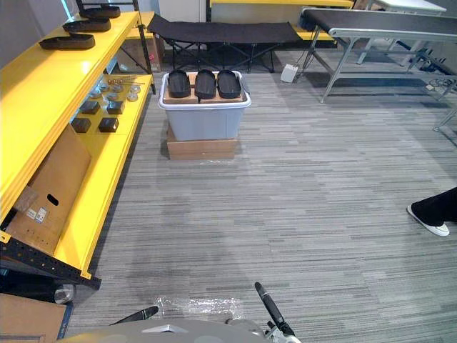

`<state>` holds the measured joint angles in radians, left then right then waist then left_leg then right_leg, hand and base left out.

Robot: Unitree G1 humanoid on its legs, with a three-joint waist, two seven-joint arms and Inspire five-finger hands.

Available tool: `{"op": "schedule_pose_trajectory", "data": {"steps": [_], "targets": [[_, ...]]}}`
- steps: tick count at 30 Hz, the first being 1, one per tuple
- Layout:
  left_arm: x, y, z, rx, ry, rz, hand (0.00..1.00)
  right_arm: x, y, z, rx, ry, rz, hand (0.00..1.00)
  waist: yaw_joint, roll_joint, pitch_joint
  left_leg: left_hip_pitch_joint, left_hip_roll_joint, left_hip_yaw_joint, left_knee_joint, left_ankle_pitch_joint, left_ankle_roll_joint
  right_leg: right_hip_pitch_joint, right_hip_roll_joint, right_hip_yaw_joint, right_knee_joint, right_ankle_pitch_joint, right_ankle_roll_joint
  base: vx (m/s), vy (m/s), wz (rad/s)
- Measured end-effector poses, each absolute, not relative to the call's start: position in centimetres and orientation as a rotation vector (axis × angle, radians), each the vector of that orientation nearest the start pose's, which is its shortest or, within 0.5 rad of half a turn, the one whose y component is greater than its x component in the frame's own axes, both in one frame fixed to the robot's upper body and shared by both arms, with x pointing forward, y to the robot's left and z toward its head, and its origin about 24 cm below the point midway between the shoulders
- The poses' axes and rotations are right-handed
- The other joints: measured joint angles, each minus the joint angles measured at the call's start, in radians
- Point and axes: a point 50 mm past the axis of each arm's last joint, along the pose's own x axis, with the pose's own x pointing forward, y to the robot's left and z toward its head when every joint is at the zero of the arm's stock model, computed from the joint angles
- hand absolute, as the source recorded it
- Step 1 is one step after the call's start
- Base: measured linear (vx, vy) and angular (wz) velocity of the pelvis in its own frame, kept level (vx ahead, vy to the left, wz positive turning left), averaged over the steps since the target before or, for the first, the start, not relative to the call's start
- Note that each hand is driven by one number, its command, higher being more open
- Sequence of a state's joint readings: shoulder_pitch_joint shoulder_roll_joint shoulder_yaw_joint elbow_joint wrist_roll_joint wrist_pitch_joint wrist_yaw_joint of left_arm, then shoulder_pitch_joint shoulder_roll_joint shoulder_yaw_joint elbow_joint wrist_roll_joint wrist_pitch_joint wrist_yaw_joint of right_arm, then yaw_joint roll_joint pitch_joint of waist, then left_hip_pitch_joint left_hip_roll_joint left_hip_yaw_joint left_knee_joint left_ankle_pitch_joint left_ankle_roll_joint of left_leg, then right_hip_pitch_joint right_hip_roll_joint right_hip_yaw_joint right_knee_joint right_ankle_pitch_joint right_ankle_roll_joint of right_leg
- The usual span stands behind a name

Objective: Walk over and take three plastic housings, then place them on the shelf

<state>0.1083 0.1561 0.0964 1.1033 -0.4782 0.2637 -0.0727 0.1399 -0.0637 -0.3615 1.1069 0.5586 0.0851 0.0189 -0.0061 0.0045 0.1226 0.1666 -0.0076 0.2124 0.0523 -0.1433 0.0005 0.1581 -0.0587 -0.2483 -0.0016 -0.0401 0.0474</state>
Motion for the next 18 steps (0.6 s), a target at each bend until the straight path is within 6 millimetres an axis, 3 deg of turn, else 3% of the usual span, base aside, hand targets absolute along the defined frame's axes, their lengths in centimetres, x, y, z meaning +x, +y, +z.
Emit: {"op": "schedule_pose_trajectory", "data": {"steps": [4, 10, 18], "targets": [[5.1, 20.7, -17.1, -0.494, 1.349, 0.410, 1.00, 4.0, -20.8, -17.3, 0.690, 1.151, -0.742, 1.00, -0.003, -0.002, 0.004, 0.036, -0.001, 0.010, -0.034, 0.000, -0.028, 0.028, 0.001, -0.021, -0.020, 0.011, 0.019, 0.06, 0.027, 0.00], [5.4, 20.7, -17.0, -0.525, 1.310, 0.414, 1.00, 5.5, -20.2, -17.2, 0.723, 1.117, -0.723, 1.00, -0.006, -0.009, 0.009, 0.053, -0.002, 0.025, -0.048, 0.001, -0.028, 0.035, 0.003, -0.022, -0.022, 0.013, 0.022, 0.01, 0.012, -0.04], [6.2, 20.6, -17.0, -0.528, 1.295, 0.414, 1.00, 6.1, -20.3, -17.1, 0.682, 1.097, -0.699, 1.00, -0.009, -0.011, 0.019, 0.053, 0.000, 0.028, -0.063, 0.010, -0.040, 0.034, 0.007, -0.025, -0.034, 0.014, 0.022, -0.04, -0.020, -0.01]]}}
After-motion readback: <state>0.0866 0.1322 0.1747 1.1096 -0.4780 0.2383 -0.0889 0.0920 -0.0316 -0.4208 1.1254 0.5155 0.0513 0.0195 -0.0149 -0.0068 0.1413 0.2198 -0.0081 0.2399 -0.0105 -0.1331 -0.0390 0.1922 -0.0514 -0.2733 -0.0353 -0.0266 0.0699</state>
